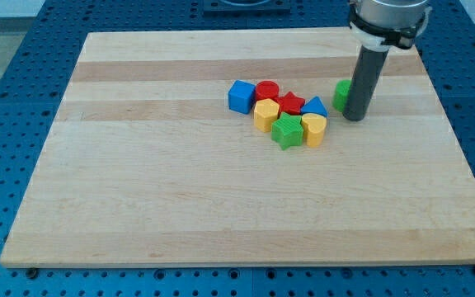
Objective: Slide the green circle above the triangle
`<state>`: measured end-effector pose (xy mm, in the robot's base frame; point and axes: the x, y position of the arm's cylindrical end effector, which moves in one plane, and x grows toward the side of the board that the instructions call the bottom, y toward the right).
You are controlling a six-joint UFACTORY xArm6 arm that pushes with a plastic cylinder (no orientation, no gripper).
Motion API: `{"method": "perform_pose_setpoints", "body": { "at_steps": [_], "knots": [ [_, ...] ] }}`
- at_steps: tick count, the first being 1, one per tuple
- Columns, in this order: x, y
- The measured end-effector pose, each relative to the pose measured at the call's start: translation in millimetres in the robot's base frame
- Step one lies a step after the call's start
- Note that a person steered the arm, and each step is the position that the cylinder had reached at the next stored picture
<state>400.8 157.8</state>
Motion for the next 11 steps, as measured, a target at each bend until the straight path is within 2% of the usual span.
{"method": "perform_pose_setpoints", "body": {
  "at_steps": [1,3,5,11],
  "knots": [
    [-18,0],
    [-35,36],
    [-82,31],
    [-70,-6]
  ]
}}
